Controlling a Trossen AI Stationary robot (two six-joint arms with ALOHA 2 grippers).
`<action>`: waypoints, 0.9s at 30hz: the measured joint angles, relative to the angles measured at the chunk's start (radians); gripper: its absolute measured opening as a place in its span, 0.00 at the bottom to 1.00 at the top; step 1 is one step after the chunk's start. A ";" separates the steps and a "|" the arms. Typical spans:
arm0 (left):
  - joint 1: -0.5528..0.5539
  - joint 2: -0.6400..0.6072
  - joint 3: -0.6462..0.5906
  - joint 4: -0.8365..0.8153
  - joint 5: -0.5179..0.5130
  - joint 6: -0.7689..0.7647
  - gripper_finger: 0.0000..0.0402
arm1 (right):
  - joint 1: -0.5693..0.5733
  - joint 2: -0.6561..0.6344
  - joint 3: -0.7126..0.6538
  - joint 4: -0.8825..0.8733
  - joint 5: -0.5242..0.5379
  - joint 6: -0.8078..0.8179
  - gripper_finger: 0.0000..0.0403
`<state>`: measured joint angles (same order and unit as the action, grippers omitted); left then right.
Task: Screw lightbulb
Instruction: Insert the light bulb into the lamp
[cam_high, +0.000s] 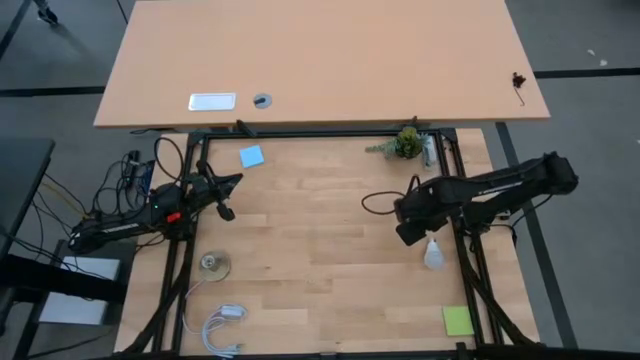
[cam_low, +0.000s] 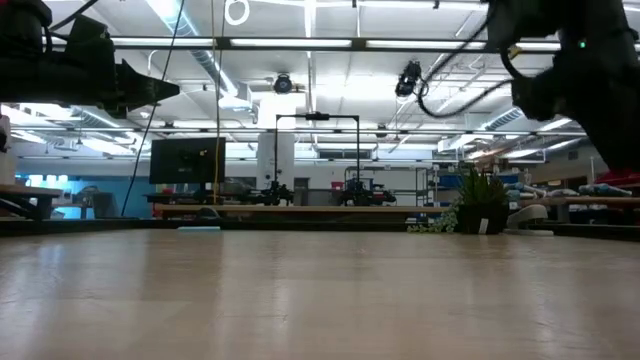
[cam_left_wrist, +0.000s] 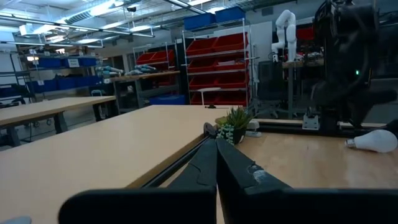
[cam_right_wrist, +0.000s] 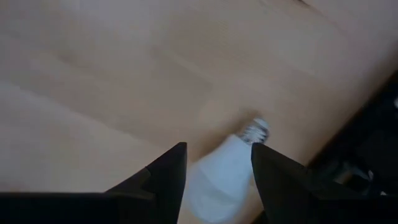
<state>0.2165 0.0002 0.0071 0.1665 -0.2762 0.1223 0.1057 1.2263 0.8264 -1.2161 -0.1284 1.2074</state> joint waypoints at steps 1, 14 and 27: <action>0.000 0.000 0.000 0.000 0.000 0.000 0.00 | 0.003 0.014 -0.012 0.001 -0.001 0.008 0.47; 0.000 0.000 0.000 -0.001 0.000 0.000 0.00 | 0.046 0.141 -0.108 0.057 -0.064 0.157 0.48; 0.000 0.000 0.000 0.000 0.000 0.000 0.00 | 0.081 0.205 -0.171 0.152 -0.113 0.227 0.51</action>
<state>0.2165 0.0006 0.0071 0.1661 -0.2764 0.1223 0.1865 1.4309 0.6558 -1.0638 -0.2413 1.4349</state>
